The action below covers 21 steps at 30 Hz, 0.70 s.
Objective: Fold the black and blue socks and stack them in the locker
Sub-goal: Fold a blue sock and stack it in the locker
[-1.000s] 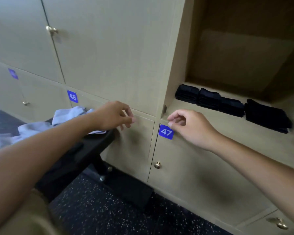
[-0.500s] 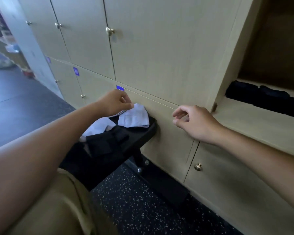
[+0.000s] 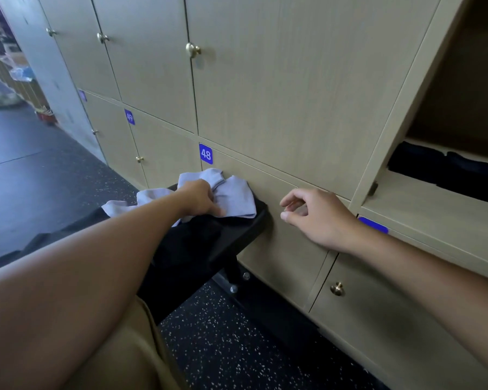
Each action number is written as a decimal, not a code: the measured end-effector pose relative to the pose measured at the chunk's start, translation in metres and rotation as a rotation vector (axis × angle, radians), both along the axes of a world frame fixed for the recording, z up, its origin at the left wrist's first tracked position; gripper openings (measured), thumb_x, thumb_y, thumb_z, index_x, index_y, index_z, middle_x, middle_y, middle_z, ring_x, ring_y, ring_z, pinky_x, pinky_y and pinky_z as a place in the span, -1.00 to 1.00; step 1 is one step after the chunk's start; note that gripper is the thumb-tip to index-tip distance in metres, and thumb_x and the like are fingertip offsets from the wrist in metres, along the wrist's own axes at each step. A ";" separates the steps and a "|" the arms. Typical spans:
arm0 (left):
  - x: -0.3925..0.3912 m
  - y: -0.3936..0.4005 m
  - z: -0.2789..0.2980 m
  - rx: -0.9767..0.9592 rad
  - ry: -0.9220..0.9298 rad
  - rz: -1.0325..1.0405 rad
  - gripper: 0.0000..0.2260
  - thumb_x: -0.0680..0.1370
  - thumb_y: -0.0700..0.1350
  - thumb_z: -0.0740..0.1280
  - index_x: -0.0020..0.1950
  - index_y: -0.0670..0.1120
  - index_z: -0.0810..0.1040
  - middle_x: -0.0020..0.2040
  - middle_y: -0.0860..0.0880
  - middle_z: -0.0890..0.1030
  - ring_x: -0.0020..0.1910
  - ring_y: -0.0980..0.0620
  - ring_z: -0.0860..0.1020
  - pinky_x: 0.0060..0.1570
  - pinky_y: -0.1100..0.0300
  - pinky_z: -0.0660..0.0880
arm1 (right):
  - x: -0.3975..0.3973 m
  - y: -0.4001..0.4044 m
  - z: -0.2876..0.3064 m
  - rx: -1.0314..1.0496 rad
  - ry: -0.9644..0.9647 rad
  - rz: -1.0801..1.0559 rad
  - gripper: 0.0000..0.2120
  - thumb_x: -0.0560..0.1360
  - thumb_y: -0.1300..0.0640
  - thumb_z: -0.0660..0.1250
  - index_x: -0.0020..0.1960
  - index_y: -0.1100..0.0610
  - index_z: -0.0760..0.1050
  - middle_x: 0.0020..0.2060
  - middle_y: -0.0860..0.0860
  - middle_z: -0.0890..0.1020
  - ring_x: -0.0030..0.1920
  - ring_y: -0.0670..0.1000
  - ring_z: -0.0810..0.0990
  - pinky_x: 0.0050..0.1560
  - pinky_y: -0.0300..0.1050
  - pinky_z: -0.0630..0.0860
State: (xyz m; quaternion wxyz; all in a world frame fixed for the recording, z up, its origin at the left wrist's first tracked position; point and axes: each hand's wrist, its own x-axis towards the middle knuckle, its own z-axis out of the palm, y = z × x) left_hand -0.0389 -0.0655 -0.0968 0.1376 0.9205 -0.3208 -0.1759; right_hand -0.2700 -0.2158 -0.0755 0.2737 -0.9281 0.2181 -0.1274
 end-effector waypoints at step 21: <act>-0.057 -0.019 0.068 -0.570 0.286 -0.178 -0.63 0.38 0.05 0.46 -0.25 -0.26 0.50 -0.25 -0.11 0.43 -0.23 -0.02 0.37 -0.17 0.07 0.35 | -0.016 -0.002 0.017 0.017 -0.201 -0.020 -0.57 0.48 -0.04 0.50 0.30 -0.05 0.50 0.18 -0.13 0.54 0.16 -0.12 0.52 0.13 -0.18 0.43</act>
